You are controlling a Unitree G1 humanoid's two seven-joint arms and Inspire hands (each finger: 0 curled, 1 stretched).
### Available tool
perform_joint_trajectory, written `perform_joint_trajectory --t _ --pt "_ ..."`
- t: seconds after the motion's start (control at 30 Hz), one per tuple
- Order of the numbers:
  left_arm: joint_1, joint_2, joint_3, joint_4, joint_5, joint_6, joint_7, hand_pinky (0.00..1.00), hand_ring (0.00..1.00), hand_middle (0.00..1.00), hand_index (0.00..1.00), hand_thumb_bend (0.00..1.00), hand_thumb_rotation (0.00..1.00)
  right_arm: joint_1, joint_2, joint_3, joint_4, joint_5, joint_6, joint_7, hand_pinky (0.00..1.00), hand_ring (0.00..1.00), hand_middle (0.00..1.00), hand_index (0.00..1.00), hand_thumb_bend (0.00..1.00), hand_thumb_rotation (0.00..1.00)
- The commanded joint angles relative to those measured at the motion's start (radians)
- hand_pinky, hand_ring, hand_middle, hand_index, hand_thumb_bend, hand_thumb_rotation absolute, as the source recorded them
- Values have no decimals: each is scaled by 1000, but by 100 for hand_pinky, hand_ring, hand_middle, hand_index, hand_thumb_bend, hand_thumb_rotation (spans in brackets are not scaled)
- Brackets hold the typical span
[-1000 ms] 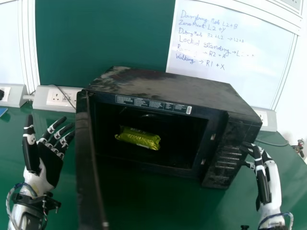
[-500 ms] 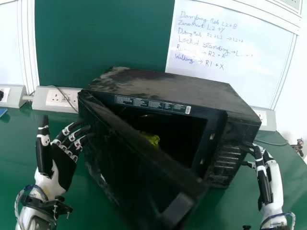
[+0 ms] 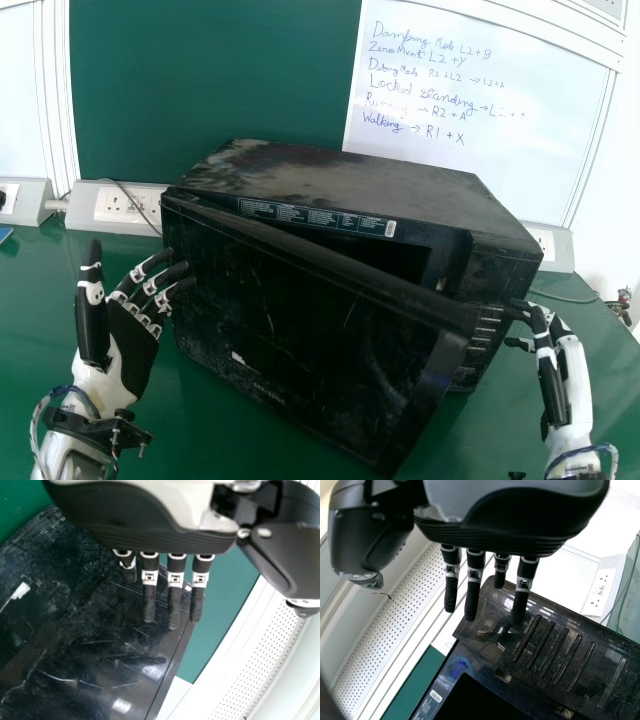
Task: Put biscuit inside oven
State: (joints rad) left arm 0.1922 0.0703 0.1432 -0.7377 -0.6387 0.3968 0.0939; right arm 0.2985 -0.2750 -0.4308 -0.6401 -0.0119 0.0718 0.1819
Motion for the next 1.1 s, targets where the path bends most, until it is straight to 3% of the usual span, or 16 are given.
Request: perform_joint_trajectory --t 0.0,0.37,0.63,1.07 --pt "-11 4 -1 -5 2 2 -8 75 73 72 76 75 43 2 -6 -9 5 -5 -11 -11 64 71 73 74 74 32" --pt "-73 -17 -6 37 3 0 1 75 73 72 75 75 40 6 -9 -17 4 -16 -14 -18 64 71 73 75 74 33" --pt "-104 -21 -56 90 7 26 -30 77 75 73 75 72 41 2 -11 -18 17 -14 -31 -15 64 71 73 74 74 32" --pt "-170 -47 -121 169 79 32 -42 78 78 76 80 68 41 9 -8 -16 -2 -5 -13 -11 64 71 73 73 74 32"
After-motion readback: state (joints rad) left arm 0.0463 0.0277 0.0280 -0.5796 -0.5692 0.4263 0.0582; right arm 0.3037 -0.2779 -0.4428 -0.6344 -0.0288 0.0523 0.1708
